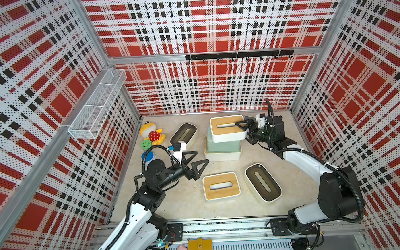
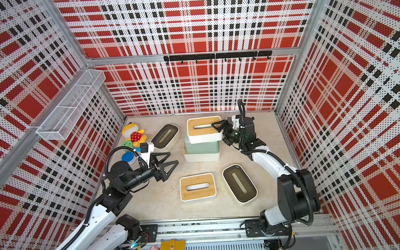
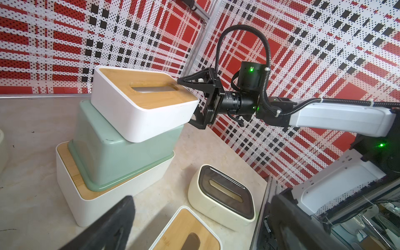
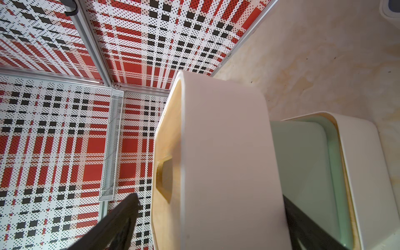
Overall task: Stack the tissue boxes
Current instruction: Place the tissue box at the tissue box.
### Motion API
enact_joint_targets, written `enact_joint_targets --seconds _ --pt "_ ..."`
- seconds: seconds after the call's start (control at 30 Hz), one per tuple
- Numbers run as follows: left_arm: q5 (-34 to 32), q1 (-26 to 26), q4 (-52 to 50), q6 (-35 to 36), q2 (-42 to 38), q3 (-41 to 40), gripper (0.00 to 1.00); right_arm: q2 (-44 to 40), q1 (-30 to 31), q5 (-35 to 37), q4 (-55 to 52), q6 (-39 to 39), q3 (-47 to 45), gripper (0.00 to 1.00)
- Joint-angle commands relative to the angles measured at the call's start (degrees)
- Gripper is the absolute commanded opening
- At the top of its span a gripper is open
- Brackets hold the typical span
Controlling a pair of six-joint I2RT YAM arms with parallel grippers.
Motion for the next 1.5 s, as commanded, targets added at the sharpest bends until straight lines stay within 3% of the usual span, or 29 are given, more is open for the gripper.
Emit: enact_joint_targets --seconds 0.0,0.43,0.77,1.1,1.23,1.47 --pt "0.0 -0.2 1.4 -0.5 -0.4 0.6 0.99 -0.7 -0.3 0.2 3.0 -1.1 1.9 0.98" --pt "-1.0 -0.4 1.2 -0.7 -0.1 0.9 0.99 -1.1 -0.9 0.5 0.3 -2.4 2.2 1.0" --pt "-7.3 0.4 -1.3 0.4 -3.2 0.9 0.99 -1.9 -1.9 0.1 -1.9 -4.3 2.9 1.0" --pt "-23.1 2.7 -8.3 -0.5 -7.6 2.3 0.99 -5.6 -6.7 -1.4 -6.7 -7.4 2.9 1.0" --pt "-25.4 3.8 -15.3 -1.6 -3.4 7.1 1.0 -7.6 -7.3 -2.3 -10.3 -10.3 5.0 1.0" --pt "-12.3 7.3 -19.0 -4.6 11.6 20.6 0.99 -7.2 -7.3 -6.2 -8.5 -10.5 7.0 1.0"
